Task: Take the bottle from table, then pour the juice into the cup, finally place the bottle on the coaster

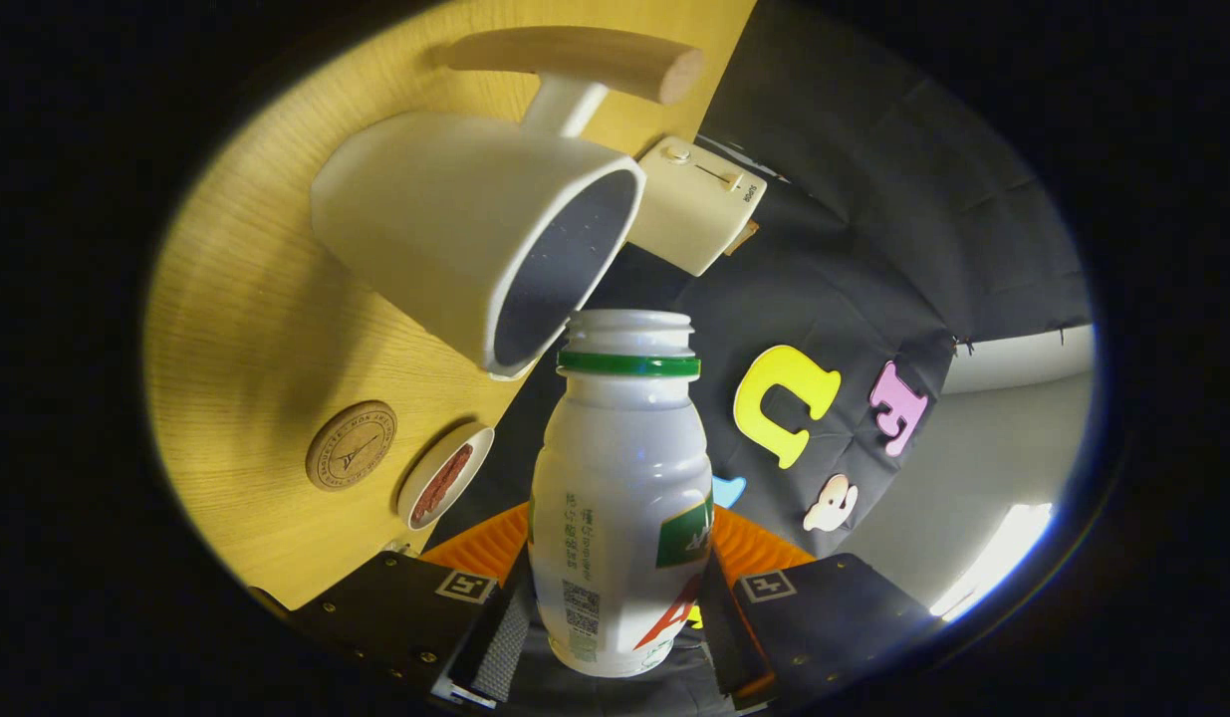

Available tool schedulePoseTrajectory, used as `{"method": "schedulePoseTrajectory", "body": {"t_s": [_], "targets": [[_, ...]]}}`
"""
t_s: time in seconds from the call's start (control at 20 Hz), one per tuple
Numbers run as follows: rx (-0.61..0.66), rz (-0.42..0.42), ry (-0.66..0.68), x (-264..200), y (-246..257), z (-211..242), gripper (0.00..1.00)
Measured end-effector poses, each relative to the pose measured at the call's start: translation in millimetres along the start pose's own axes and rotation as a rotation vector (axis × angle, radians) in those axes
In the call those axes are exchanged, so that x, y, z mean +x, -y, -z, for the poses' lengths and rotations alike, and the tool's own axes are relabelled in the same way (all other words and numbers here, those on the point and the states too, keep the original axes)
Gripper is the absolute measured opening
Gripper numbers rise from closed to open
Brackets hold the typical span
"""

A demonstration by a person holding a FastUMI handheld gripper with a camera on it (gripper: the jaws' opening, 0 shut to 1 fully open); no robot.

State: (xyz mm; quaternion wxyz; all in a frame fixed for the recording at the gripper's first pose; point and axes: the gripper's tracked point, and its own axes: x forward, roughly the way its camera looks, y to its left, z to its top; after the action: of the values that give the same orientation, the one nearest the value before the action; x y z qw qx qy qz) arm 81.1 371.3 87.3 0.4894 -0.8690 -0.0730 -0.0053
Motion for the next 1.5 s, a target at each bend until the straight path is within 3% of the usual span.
{"method": "schedulePoseTrajectory", "body": {"t_s": [0.35, 0.8, 1.5], "targets": [[0.094, -0.005, 0.001, -0.3, -2.1, 3.6, 0.73], [0.383, -0.017, -0.032, 3.7, 0.5, 24.0, 0.74], [1.025, -0.129, -0.051, 8.6, -37.6, 38.4, 0.74]]}}
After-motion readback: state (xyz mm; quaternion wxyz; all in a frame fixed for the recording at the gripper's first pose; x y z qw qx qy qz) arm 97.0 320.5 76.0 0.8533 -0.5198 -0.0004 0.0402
